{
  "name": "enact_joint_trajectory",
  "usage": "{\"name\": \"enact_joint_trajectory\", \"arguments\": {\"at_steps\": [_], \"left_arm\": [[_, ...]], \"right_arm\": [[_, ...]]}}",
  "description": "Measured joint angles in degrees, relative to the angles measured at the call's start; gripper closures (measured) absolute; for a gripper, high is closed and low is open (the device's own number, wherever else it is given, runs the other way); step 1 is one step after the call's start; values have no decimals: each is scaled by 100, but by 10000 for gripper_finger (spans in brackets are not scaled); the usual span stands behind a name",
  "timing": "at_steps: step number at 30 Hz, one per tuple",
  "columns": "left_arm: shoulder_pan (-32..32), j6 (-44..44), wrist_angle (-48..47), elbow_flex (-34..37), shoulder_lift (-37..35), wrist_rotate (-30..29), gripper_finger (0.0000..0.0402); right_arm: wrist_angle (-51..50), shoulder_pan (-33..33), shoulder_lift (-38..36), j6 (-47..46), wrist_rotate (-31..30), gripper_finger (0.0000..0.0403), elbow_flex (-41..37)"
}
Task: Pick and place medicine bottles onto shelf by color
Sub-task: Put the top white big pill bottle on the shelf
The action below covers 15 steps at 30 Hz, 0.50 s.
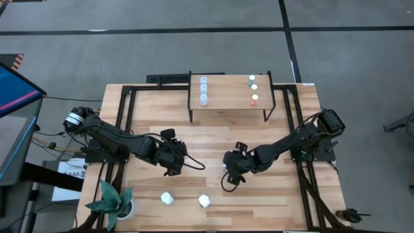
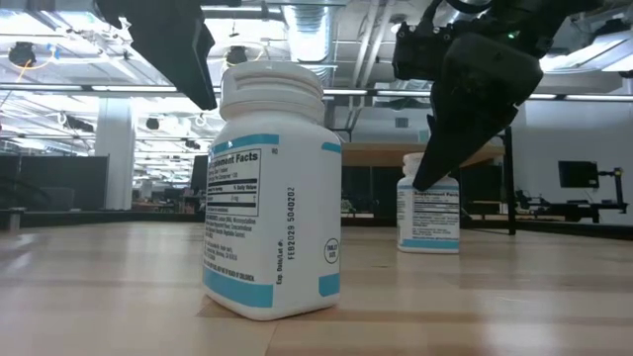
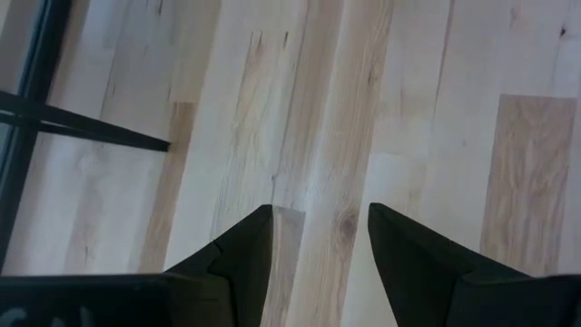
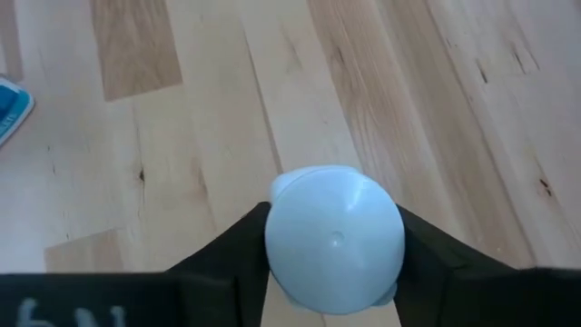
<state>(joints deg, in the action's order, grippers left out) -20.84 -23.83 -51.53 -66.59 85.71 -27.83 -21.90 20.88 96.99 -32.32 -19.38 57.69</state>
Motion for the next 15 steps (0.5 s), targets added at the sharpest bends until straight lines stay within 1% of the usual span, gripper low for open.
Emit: {"name": "enact_joint_trajectory", "arguments": {"at_steps": [3,7,11,15], "left_arm": [[0,0,0,0,0,0,232],[0,-1,2,0,0,0,232],[0,0,2,0,0,0,232],[0,-2,2,0,0,0,232]], "right_arm": [[13,-4,0,-17,25,231,12],[-307,-45,0,-2,138,235,345],[-1076,-137,0,396,152,229,1027],[-1863,-314,0,1171,151,231,1919]]}}
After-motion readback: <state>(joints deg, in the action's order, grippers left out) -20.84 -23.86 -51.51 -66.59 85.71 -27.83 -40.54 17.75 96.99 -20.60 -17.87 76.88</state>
